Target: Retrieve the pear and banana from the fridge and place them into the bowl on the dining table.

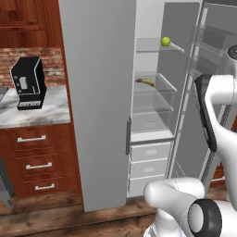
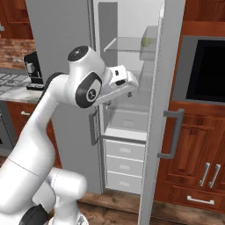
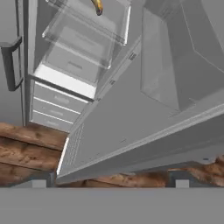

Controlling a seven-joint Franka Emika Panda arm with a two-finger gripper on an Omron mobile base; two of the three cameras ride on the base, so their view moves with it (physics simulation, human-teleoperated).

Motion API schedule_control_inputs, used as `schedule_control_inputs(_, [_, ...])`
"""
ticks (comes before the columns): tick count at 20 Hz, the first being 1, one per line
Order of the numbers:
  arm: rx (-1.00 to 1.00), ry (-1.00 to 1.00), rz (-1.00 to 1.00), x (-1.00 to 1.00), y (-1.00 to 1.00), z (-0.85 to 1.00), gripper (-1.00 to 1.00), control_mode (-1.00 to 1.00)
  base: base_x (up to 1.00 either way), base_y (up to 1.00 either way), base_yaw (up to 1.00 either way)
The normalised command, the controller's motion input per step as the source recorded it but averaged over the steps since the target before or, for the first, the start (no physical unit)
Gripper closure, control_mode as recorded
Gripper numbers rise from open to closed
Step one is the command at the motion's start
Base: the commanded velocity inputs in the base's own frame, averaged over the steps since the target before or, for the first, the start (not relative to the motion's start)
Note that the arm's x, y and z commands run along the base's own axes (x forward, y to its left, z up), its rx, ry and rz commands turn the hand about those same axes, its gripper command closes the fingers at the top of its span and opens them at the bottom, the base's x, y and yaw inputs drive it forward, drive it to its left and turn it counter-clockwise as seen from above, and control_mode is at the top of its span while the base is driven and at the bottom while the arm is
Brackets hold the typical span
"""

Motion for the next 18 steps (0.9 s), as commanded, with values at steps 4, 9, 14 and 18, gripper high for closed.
schedule_control_inputs(4, [0.41,-0.08,0.00,-0.14,0.77,-0.05,-1.00,-1.00,0.00,0.00,0.00])
schedule_control_inputs(9, [0.18,-0.28,0.00,-0.55,0.80,-0.49,-1.00,-1.00,0.00,0.00,0.00])
schedule_control_inputs(14, [0.07,-0.51,0.00,-0.87,0.45,-0.77,-1.00,-1.00,0.00,0.00,0.00])
schedule_control_inputs(18, [0.06,-0.38,0.00,-0.55,0.30,-0.44,-1.00,-1.00,0.00,0.00,0.00])
